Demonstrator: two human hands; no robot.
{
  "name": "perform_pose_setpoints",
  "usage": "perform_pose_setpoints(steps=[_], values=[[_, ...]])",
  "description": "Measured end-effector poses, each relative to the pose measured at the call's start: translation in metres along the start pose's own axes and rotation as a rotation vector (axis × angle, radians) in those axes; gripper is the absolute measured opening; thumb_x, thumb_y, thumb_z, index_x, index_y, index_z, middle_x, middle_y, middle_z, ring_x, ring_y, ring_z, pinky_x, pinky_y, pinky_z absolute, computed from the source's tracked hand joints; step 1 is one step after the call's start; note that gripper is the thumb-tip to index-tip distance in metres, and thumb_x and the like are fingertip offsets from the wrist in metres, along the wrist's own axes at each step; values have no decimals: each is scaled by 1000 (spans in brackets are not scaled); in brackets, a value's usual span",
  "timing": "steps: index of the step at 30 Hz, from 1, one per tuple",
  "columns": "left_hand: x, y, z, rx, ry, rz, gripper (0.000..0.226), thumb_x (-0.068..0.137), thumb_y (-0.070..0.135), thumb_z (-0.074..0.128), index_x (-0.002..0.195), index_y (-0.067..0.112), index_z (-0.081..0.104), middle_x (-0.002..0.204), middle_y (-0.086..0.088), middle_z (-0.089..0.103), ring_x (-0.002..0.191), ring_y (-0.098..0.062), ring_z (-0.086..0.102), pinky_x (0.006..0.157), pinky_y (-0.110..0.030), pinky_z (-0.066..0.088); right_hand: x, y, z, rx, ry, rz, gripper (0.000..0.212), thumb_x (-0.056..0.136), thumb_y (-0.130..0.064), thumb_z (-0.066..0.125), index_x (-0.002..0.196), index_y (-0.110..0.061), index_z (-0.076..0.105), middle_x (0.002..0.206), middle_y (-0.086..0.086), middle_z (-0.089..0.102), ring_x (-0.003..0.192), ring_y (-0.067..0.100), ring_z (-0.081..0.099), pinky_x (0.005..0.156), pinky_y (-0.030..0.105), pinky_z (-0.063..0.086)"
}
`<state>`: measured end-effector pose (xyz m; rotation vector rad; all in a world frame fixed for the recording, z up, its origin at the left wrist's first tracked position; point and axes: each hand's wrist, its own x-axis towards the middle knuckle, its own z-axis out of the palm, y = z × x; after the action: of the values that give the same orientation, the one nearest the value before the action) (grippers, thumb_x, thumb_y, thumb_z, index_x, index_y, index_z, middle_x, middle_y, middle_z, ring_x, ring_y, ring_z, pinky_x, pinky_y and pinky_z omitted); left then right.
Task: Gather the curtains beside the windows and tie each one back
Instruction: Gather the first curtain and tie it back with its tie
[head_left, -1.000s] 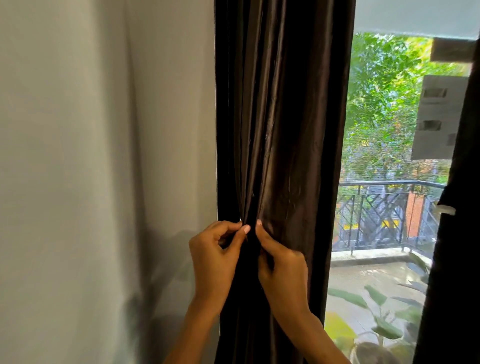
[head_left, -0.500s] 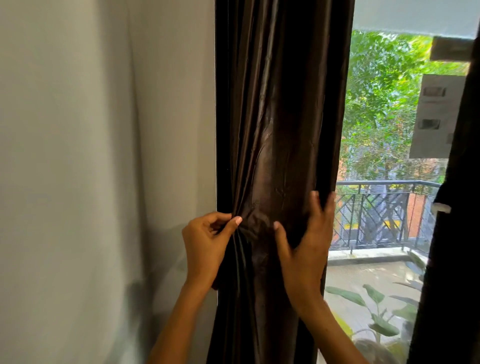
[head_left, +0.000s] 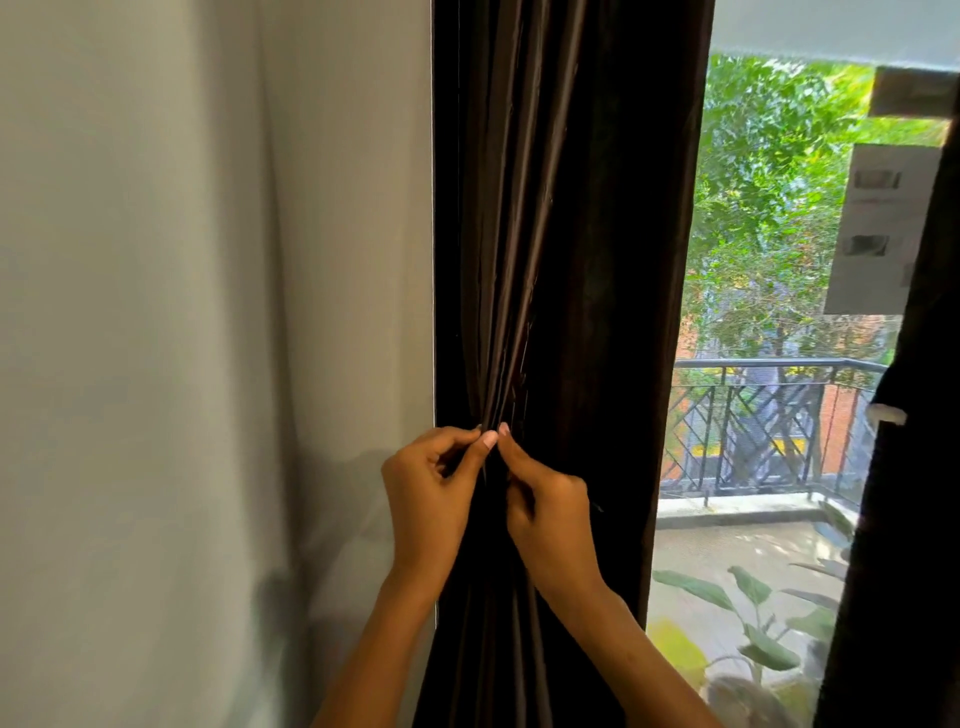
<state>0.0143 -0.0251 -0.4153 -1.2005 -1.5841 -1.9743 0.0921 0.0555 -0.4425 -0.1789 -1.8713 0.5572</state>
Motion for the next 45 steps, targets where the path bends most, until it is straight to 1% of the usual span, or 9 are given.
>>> perform_pose_setpoints(steps=[7,10,12,15,18,26,31,40,45], values=[[2,-4,-2,57,18,-5,13,75,18,78,86,13,74,75,12,70,71,2,67,66,-10,51,-14,1,0,69,-164,57,52,89,1,50,133,-25,49,147,-7,40,65,-7,58,60,7,43],[8,-7,-6,58,8,-32,10,76,17,78,85,15,74,73,15,68,72,3,67,68,-8,50,-1,9,-2,2,7,78,46,89,-13,59,133,-23,53,156,-4,23,137,2,32,110,19,30],[11,-7,-9,19,-8,-74,11,75,15,78,84,16,73,73,16,68,71,4,67,67,-6,49,13,14,-5,18,145,223,65,88,-29,66,145,-21,35,158,0,17,145,13,17,117,32,23],[13,-6,-11,-44,-48,-138,11,74,13,78,84,14,74,72,13,70,69,1,68,66,-8,50,33,16,-9,298,101,479,97,78,-51,65,152,-22,10,155,0,28,140,14,29,113,32,30],[14,-6,-12,-50,-55,-144,11,74,12,78,84,13,74,72,12,70,69,0,68,66,-9,51,41,20,-5,479,69,531,84,80,-36,70,148,-19,24,124,-1,59,115,11,58,94,22,49],[11,-13,-9,101,48,11,9,76,16,77,84,13,74,71,14,67,71,0,66,65,-11,52,18,9,0,-28,445,67,29,77,1,75,104,-10,70,96,-2,61,82,7,61,73,27,55],[7,-13,-5,106,38,69,7,77,16,77,83,14,74,74,14,66,73,-2,66,66,-17,55,1,2,11,-94,243,-40,43,81,8,64,119,-14,66,100,-5,58,86,6,60,75,20,52],[8,-10,-4,43,3,43,12,76,24,77,84,16,74,75,9,70,70,-1,66,66,-14,53,-5,1,12,-13,-9,-13,46,85,-26,44,125,-13,61,107,-7,54,84,4,59,68,17,48],[16,-18,-4,81,28,29,9,76,20,78,81,14,74,69,11,68,65,-4,66,64,-20,55,3,11,5,-52,113,33,36,87,-26,57,122,-22,64,136,-3,43,127,6,44,103,24,42]])
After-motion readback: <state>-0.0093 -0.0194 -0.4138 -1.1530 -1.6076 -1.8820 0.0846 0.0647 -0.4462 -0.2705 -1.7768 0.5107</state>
